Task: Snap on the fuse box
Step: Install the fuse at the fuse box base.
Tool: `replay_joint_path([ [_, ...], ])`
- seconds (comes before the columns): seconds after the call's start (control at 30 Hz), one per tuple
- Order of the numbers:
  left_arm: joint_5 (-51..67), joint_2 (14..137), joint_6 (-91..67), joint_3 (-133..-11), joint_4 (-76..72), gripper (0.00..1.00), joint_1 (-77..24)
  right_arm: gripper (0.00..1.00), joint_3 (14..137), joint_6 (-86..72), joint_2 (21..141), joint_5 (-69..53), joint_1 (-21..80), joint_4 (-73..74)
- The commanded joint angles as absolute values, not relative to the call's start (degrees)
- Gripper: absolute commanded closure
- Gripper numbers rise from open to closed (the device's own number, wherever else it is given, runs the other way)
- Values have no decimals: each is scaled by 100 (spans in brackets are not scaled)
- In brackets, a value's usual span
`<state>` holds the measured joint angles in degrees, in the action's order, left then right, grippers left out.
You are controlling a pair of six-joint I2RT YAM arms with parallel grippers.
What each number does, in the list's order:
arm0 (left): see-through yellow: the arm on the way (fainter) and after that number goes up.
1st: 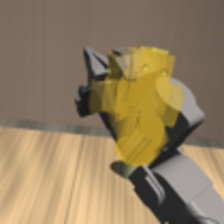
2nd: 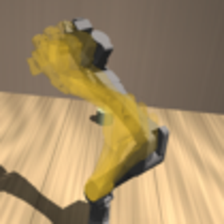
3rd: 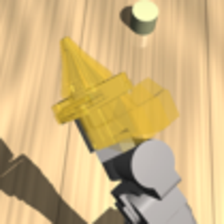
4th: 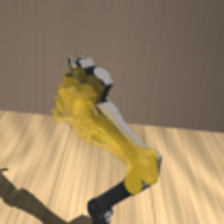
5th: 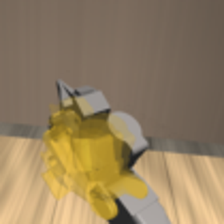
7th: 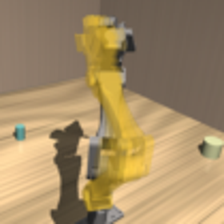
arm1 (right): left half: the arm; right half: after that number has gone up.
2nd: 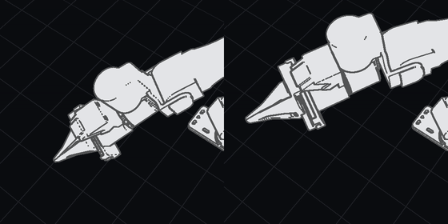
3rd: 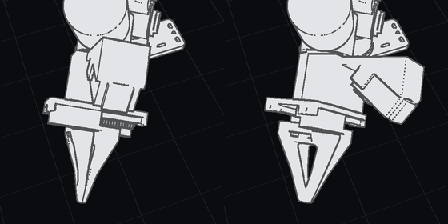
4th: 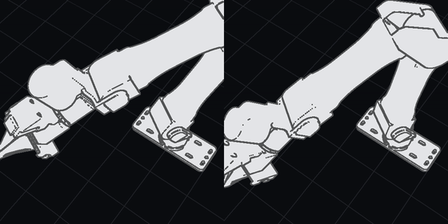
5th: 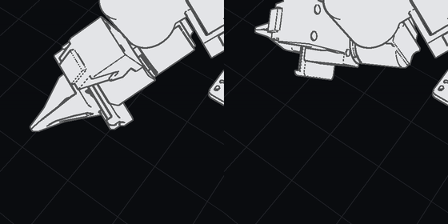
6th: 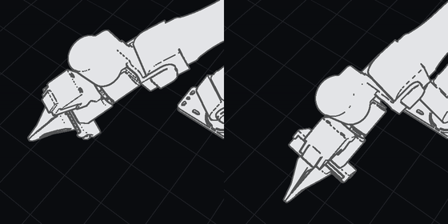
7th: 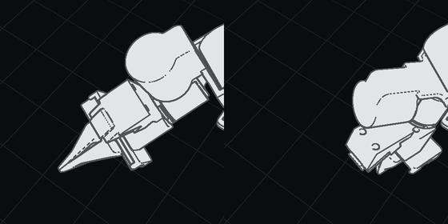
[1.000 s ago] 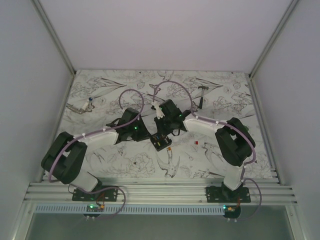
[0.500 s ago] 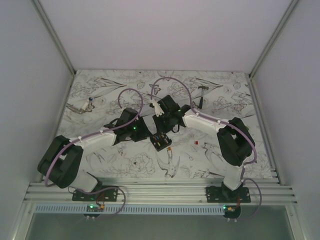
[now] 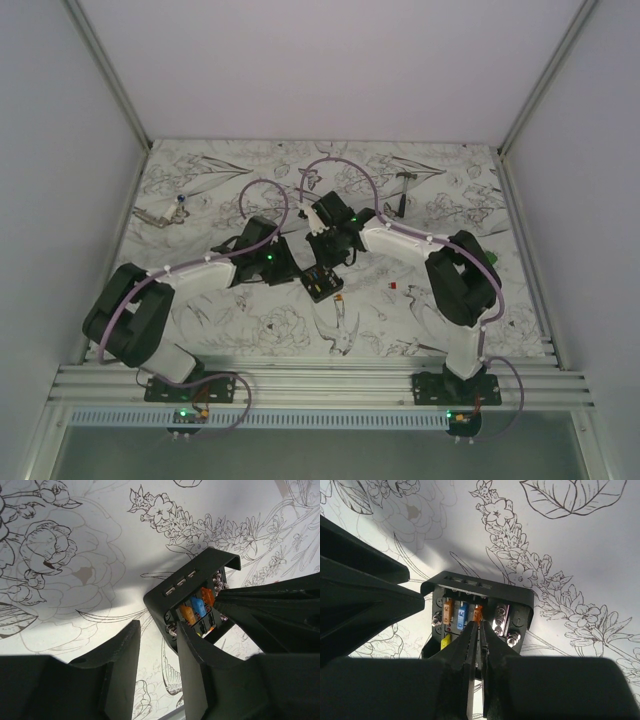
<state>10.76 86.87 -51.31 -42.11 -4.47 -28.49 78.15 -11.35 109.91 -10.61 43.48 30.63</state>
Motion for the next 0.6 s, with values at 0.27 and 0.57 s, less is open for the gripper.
replay_joint_path([
  [0.27,1231,8935,-5012,-4418,-385,68,-2830,100,7964,-1234,11163,-1129,4400,3354],
  [0.57,1125,9048,-5070,-4368,-384,73,-2830,100,7523,-1055,11333,-786,4458,3712],
])
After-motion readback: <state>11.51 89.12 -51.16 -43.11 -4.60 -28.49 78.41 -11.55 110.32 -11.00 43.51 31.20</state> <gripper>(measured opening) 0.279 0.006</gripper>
